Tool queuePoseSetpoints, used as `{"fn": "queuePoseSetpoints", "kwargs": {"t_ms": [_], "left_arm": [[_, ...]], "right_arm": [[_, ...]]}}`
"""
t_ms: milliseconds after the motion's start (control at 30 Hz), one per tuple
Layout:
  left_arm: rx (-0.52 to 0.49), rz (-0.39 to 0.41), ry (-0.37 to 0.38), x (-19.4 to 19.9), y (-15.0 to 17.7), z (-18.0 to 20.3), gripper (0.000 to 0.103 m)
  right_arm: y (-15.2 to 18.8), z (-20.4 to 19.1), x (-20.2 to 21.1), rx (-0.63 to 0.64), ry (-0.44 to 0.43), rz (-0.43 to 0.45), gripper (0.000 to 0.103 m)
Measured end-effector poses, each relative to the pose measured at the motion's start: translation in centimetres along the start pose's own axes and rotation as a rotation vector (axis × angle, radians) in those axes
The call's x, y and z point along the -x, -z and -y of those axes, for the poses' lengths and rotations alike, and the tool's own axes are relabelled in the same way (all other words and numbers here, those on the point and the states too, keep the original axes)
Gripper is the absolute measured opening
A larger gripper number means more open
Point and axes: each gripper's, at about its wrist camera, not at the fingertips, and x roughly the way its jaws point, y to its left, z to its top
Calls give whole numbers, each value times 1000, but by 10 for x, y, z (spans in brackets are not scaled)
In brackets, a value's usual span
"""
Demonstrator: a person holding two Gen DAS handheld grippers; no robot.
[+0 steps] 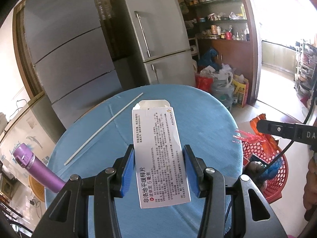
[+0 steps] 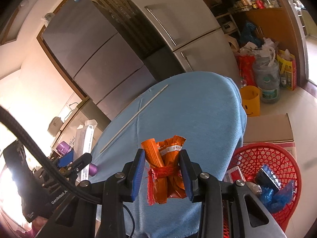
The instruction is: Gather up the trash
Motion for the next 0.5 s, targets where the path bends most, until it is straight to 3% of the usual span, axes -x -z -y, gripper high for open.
{"fn": "queuePoseSetpoints", "kwargs": {"t_ms": [500], "left_arm": [[-49,-29,24,-1,1,17,49]], "right_arm": [[1,10,4,-33,14,2,38]]}}
